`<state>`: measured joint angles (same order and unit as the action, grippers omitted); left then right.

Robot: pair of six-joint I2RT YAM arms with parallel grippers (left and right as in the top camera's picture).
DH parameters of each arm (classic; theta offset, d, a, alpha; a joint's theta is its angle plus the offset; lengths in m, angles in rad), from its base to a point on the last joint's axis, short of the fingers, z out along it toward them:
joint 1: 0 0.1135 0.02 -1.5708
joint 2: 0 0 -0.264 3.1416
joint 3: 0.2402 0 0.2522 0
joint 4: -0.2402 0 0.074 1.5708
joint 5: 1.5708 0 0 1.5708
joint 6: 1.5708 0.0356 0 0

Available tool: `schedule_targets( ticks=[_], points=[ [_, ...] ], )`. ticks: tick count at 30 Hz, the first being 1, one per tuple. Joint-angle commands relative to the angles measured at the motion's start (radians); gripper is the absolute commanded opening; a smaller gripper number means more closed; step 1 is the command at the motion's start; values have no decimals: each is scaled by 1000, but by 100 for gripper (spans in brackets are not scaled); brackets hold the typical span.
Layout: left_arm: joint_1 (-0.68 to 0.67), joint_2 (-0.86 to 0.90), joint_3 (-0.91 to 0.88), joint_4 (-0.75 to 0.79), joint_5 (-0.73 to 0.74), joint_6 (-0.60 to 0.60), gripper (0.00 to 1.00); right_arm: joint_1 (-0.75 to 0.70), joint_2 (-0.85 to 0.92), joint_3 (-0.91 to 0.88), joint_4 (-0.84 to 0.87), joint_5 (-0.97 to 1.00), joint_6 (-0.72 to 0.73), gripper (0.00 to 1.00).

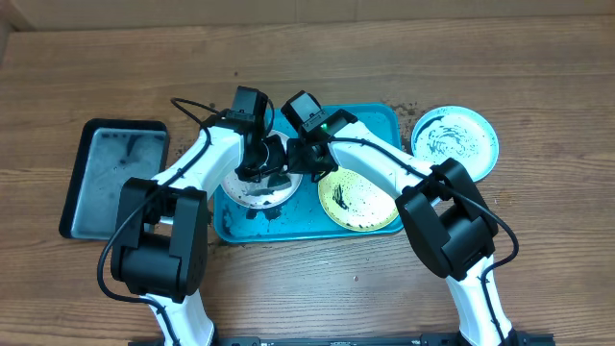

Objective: Clean dirty plates on tray and stack at the side
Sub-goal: 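Scrub the white plate with the sponge while the right gripper holds it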

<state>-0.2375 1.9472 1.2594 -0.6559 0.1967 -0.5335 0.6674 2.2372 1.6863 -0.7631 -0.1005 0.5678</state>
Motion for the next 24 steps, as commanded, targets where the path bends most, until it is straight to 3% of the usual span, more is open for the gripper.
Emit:
schedule_targets(
  ticks=[1,8,11,20,24],
  points=[
    [-45,16,3,3,-57,-29,4,12,17,-13,6,10,3,4],
    [14,16,3,7,-302,-28,4,12,17,-13,-1,10,3,4],
    [67,16,3,0,-336,-28,4,12,17,-13,-2,10,3,4],
    [139,16,3,-141,14,-15,4,12,17,-13,2,10,3,4],
    [113,16,3,-206,83,19,4,12,17,-13,6,10,3,4]
  ],
)
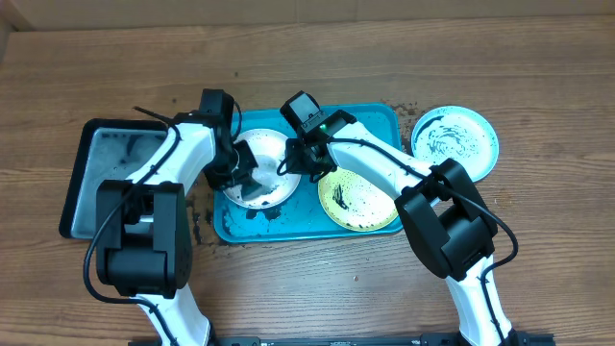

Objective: Clean dirty plates on tray and stack at the side
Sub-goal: 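Scrub the white plate with the sponge while the right gripper holds it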

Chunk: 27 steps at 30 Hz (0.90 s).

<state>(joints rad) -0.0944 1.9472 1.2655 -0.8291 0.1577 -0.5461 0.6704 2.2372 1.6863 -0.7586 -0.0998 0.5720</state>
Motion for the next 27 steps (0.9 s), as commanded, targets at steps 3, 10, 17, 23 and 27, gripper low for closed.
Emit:
schedule_targets(
  ticks=[3,10,17,23,27],
  points=[
    [-48,16,-3,-26,97,76,4,9,17,-13,2,9,-1,4],
    [-32,16,-3,159,-229,78,4,9,17,-13,-5,9,-1,4],
    [3,16,-3,196,-274,171,4,9,17,-13,-9,10,-1,4],
    [13,16,-2,45,-227,184,4,9,17,-13,-8,12,-1,4],
    [-2,16,-2,-40,-11,185,4,9,17,-13,1,12,-1,4]
  ],
)
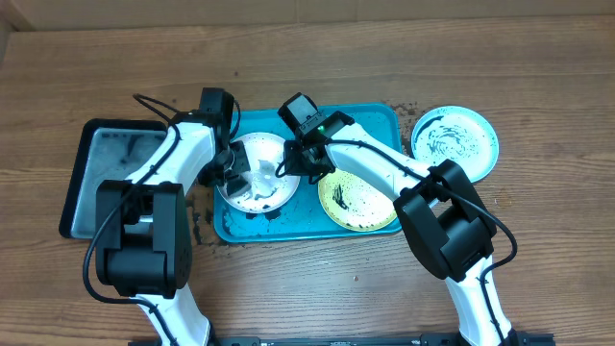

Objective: Clean dirty plates on tray and stack at the side
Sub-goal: 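Scrub the white plate with the sponge while the right gripper holds it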

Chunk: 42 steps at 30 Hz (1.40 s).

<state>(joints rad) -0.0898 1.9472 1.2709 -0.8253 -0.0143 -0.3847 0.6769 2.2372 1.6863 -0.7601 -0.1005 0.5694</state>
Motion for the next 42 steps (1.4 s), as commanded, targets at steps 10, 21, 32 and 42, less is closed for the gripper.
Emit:
schedule_targets(
  ticks=[10,21,32,42],
  points=[
    [-15,16,-5,-126,535,34,4,2,17,-13,3,13,2,4],
    [49,16,68,-22,288,34,4,2,17,-11,-8,12,2,4],
    [334,-39,481,-419,191,34,4,2,-48,30,-16,37,-121,4],
    [541,-76,488,-496,175,22,4,20,-145,233,-175,313,-259,4]
  ],
)
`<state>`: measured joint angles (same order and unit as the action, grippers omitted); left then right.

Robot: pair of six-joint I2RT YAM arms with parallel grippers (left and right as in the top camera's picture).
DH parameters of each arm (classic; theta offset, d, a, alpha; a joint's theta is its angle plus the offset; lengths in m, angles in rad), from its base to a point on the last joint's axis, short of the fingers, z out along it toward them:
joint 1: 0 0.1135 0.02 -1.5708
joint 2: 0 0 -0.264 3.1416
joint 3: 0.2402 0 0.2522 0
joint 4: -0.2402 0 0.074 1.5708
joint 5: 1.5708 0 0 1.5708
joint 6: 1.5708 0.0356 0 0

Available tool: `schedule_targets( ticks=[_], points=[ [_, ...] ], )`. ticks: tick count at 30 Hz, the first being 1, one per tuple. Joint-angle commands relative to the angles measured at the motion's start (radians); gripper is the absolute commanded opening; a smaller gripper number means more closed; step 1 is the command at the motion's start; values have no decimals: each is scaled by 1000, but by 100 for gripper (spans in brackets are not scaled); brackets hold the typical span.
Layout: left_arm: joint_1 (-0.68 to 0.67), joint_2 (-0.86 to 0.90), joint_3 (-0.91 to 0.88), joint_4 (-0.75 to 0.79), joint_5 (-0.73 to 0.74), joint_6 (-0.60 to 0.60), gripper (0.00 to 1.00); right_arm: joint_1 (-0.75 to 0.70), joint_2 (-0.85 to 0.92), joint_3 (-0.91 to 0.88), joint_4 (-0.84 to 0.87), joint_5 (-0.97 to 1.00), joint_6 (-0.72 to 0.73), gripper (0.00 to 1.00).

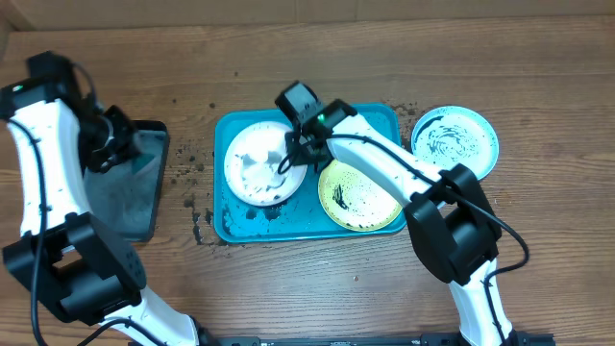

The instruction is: Clean dirty plates on tray and stack at the side

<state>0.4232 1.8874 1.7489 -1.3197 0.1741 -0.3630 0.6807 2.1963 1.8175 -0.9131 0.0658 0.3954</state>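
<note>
A white plate (pixel 255 161) with dark specks near its lower edge lies in the left half of the blue tray (pixel 307 229). My right gripper (pixel 291 160) sits at that plate's right rim, and its jaws look shut on the rim. A yellow-green plate (pixel 360 197) with black smears lies in the tray's right half. To the right, a pale blue plate (pixel 454 142) with dark smears rests on the table. My left gripper (pixel 120 144) hangs over the black tray (pixel 130 197) at the far left. Whether its jaws are open or hold anything is unclear.
Dark crumbs (pixel 192 171) are scattered on the wood between the black tray and the blue tray, and a few at the blue tray's top right corner. The left arm (pixel 43 144) covers part of the black tray.
My left gripper has left the white plate's left rim and now hangs over the black tray at the far left. The right gripper stays at the plate's right rim. The plate lies a little higher.
First both grippers were at the white plate, the left one over its middle. Then the left gripper stood at the plate's left edge, at two moments. Now it is over the black tray, with the right gripper still at the plate's rim.
</note>
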Motion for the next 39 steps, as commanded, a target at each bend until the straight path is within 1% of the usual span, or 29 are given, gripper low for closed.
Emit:
schedule_targets(
  ticks=[1,3,6,8,15,17,18,21,25,39],
  points=[
    [38,-16,6,-2,-13,-9,4,24,-112,136,-48,190,-99,4],
    [56,-16,-2,0,-14,-26,4,45,-128,201,-98,262,-145,4],
    [63,-16,-13,13,-15,-26,4,90,-146,280,-158,346,-252,4],
    [63,-16,-14,13,-18,-26,4,130,-158,311,-181,447,-298,4],
    [61,-16,-14,13,-21,-26,4,288,-173,322,-177,1008,-326,4],
    [61,-16,-14,13,-21,-26,4,324,-173,322,-163,1114,-340,4],
    [61,-16,-14,13,-21,-26,4,341,-173,322,-148,1149,-374,4],
    [61,-16,-14,14,-21,-26,4,380,-173,322,-86,1184,-530,4],
    [61,-16,-14,15,-20,-26,4,408,-173,322,-3,1195,-655,4],
    [61,-16,-14,18,-20,-26,4,413,-173,322,125,1202,-912,4]
  ],
)
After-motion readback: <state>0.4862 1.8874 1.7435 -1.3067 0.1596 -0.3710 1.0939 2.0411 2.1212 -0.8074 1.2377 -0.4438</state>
